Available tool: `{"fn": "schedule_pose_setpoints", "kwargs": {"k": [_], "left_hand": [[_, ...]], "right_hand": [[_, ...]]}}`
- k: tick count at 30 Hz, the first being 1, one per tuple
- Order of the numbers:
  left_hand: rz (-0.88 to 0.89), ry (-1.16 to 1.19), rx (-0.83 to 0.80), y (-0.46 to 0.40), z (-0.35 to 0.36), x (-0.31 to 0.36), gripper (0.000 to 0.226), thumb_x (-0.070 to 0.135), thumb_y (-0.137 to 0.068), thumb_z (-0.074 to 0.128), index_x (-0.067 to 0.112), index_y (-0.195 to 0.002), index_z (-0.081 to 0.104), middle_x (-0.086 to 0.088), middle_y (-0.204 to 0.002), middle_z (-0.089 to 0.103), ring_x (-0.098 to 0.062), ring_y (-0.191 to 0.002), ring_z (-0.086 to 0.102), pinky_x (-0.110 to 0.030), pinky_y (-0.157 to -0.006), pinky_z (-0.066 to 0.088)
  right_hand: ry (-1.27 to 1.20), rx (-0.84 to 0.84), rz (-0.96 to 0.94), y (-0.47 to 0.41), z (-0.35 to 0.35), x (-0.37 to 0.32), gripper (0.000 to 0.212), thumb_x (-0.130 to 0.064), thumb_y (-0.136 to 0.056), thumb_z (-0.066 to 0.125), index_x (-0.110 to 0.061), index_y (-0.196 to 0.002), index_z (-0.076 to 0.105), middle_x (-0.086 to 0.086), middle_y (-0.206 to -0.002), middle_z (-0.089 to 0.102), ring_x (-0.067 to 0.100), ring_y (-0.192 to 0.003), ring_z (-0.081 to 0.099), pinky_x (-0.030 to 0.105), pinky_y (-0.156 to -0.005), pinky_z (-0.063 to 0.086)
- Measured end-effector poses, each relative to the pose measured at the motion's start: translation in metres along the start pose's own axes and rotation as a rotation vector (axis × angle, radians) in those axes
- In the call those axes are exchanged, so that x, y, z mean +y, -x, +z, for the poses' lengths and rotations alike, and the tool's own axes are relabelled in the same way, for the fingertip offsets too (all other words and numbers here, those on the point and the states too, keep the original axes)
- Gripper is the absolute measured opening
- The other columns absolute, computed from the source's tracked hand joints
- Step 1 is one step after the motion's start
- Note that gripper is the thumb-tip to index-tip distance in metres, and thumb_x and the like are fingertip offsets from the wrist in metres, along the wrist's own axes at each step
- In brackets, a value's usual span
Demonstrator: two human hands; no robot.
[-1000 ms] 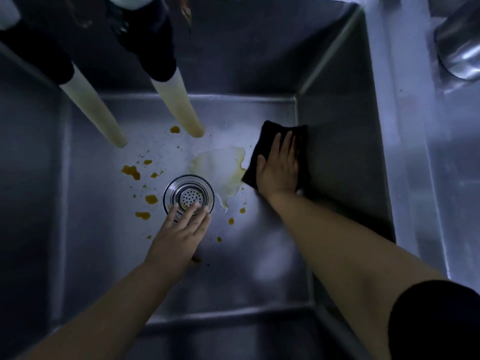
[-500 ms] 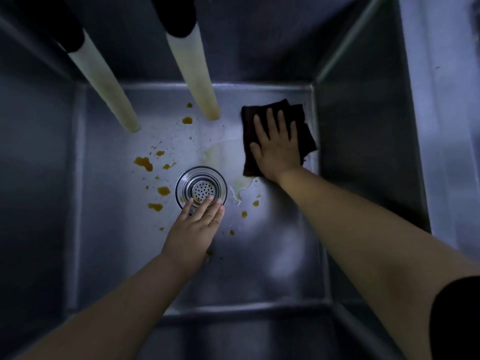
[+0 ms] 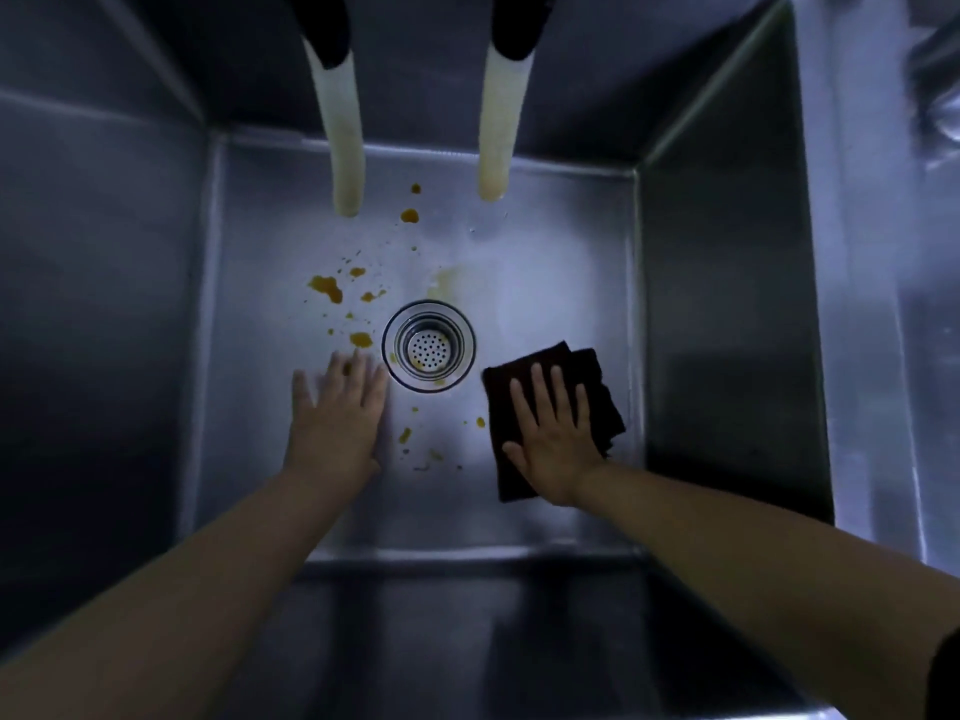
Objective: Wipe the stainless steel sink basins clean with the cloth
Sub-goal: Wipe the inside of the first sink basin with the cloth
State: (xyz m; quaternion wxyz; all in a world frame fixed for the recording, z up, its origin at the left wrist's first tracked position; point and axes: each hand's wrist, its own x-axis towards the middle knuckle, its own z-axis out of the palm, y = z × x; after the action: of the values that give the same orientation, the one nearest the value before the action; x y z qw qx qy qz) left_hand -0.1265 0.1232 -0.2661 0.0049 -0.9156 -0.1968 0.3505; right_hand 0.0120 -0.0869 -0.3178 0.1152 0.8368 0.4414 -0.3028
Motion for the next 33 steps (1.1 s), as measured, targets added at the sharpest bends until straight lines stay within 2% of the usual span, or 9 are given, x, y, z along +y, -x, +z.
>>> {"fn": "schedule_pose_setpoints", "kwargs": {"k": [2,7,9,12,14,17,22,28,33], "left_hand": [[-0.054,0.002,-0.057,0.002,0.003,-0.016,0.113,0.052,-0.079,0.064,0.013,-0.148,-0.016,-0.012,-0.157,-0.017,-0.034,-0.145,-0.01,-0.06,-0.111,0.011],[-0.072,0.042,-0.125,-0.005,0.02,-0.036,0.115,0.051,-0.077,0.067,0.011,-0.148,-0.014,-0.015,-0.156,-0.017,-0.038,-0.144,-0.006,-0.058,-0.11,0.017],[-0.06,0.088,-0.128,-0.009,0.025,-0.039,0.115,0.048,-0.076,0.069,0.012,-0.149,-0.012,-0.016,-0.156,-0.016,-0.04,-0.143,-0.005,-0.056,-0.113,0.016],[-0.043,0.125,-0.135,-0.011,0.026,-0.042,0.116,0.045,-0.075,0.072,0.012,-0.149,-0.012,-0.015,-0.156,-0.016,-0.04,-0.143,-0.006,-0.054,-0.114,0.014],[-0.044,0.143,-0.135,-0.012,0.028,-0.044,0.117,0.044,-0.076,0.072,0.012,-0.149,-0.013,-0.015,-0.156,-0.017,-0.041,-0.143,-0.006,-0.053,-0.114,0.013],[-0.044,0.143,-0.13,-0.014,0.029,-0.044,0.117,0.044,-0.076,0.072,0.011,-0.149,-0.014,-0.016,-0.156,-0.016,-0.041,-0.143,-0.005,-0.054,-0.114,0.014],[-0.049,0.151,-0.125,-0.015,0.032,-0.044,0.115,0.04,-0.078,0.071,0.011,-0.148,-0.015,-0.017,-0.156,-0.017,-0.041,-0.144,-0.005,-0.055,-0.114,0.013],[-0.06,0.137,-0.121,-0.017,0.033,-0.041,0.113,0.035,-0.08,0.07,0.009,-0.148,-0.015,-0.019,-0.155,-0.017,-0.043,-0.143,-0.004,-0.056,-0.113,0.015],[-0.061,0.137,-0.136,-0.016,0.03,-0.04,0.114,0.036,-0.078,0.072,0.008,-0.148,-0.014,-0.019,-0.155,-0.017,-0.043,-0.143,-0.003,-0.056,-0.113,0.017]], "right_hand": [[-0.031,-0.075,0.047,0.004,-0.002,-0.005,0.071,-0.05,-0.099,0.02,-0.02,-0.132,-0.036,0.007,-0.135,-0.047,0.026,-0.124,-0.044,0.045,-0.103,-0.028],[-0.099,0.072,0.126,-0.021,-0.008,-0.009,0.073,-0.061,-0.076,-0.008,-0.025,-0.136,-0.029,0.005,-0.142,-0.038,0.024,-0.132,-0.037,0.042,-0.099,-0.035],[-0.061,0.171,0.126,-0.039,-0.014,-0.008,0.074,-0.059,-0.081,0.001,-0.022,-0.143,-0.016,0.008,-0.15,-0.025,0.029,-0.14,-0.023,0.045,-0.106,-0.026],[-0.033,0.285,0.104,-0.068,-0.03,-0.001,0.073,-0.054,-0.089,0.02,-0.014,-0.15,0.013,0.019,-0.157,0.011,0.039,-0.144,0.008,0.053,-0.112,-0.002],[-0.017,0.323,0.095,-0.089,-0.041,0.002,0.073,-0.053,-0.089,0.025,-0.013,-0.15,0.024,0.021,-0.155,0.019,0.041,-0.143,0.014,0.056,-0.112,0.007],[-0.013,0.38,0.091,-0.118,-0.06,0.003,0.073,-0.052,-0.088,0.027,-0.013,-0.149,0.028,0.021,-0.155,0.021,0.041,-0.143,0.015,0.058,-0.112,0.011],[0.043,0.416,0.049,-0.164,-0.091,0.0,0.073,-0.053,-0.086,0.024,-0.019,-0.151,0.02,0.016,-0.158,0.014,0.037,-0.145,0.008,0.054,-0.114,0.004],[0.209,0.399,-0.177,-0.188,-0.111,0.004,0.067,-0.051,-0.091,0.023,-0.024,-0.152,0.014,0.01,-0.159,0.01,0.031,-0.147,0.005,0.053,-0.116,0.006],[0.258,0.407,-0.286,-0.167,-0.093,0.012,0.065,-0.05,-0.094,0.029,-0.023,-0.152,0.019,0.01,-0.159,0.015,0.031,-0.146,0.009,0.053,-0.116,0.009]]}}
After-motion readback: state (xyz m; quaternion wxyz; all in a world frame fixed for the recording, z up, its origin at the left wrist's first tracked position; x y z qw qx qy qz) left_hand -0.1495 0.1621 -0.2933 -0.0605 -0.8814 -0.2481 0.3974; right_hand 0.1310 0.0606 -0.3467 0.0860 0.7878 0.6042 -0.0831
